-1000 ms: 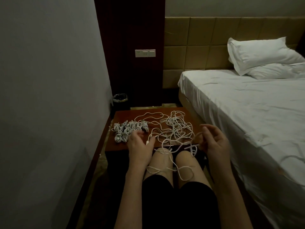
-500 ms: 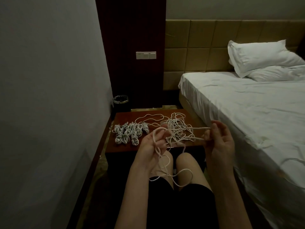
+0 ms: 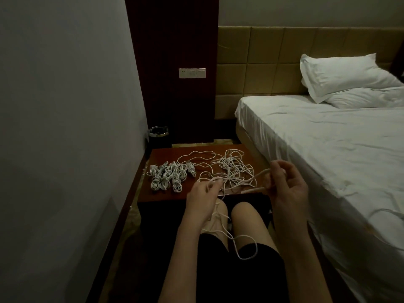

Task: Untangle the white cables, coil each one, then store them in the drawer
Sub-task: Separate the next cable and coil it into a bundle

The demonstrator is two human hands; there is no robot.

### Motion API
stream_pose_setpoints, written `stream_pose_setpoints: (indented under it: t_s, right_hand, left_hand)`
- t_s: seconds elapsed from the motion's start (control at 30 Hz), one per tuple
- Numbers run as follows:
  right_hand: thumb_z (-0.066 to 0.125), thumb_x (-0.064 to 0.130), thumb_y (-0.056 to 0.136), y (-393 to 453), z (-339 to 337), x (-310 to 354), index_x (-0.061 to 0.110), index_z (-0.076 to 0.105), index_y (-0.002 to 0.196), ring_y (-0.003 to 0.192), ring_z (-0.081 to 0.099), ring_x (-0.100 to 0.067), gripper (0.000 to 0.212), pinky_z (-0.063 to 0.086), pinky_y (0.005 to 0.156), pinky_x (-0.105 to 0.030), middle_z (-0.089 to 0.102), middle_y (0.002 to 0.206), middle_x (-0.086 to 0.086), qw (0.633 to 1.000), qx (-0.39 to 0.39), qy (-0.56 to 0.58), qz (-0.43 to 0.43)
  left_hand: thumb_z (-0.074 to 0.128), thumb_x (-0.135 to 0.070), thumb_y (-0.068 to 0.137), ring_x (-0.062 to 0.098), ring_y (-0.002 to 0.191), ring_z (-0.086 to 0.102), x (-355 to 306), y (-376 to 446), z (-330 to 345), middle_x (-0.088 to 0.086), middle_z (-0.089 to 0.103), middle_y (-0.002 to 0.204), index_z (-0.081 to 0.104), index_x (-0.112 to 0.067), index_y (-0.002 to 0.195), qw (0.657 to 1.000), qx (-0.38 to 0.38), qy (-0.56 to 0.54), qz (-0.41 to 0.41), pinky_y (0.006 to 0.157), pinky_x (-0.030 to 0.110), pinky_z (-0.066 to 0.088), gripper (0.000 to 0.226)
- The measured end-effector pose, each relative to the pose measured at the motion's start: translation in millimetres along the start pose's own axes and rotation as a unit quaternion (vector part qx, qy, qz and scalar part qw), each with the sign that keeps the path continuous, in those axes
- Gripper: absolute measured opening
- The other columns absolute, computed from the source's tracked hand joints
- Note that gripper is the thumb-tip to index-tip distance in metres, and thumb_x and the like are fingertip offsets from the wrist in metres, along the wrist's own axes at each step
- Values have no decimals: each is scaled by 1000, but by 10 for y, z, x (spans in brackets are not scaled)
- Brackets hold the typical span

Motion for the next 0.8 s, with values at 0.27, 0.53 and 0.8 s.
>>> stream_pose_setpoints:
  t_s: [0.27,0.53,0.8]
  right_hand:
    - [54,22,92,-22,52,-92,12,60,91,51,50,-4,11,42,48,-15,58,61,3,995,63,-69,17]
    - [47,3,97,-30,117,-167,20,63,100,81,71,-11,23,55,64,-18,70,91,0,975,157,-157,7]
    - [62,47,86,-62,63,-589,32,64,106,104,64,-9,25,52,91,-24,68,107,6,920,280,-215,172]
  left_hand:
    - [47,-59,90,-1,119,52,-488,-222,-179,-12,61,128,59,-27,129,985,57,-60,150,95,17,39,51]
    - [34,-48,101,-5,57,56,-476,-278,223,-17,64,67,64,-18,107,976,138,-124,117,57,10,43,43]
    - [42,-48,92,2,35,25,-305,-166,88,-8,28,46,45,-18,57,815,169,-552,-46,33,13,18,46]
Point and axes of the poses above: each hand's wrist, its own y-axis towards the middle knuckle, its own z-axis out of the palm, x = y × z, the point moved 3 cm from there along y, towards the middle knuckle
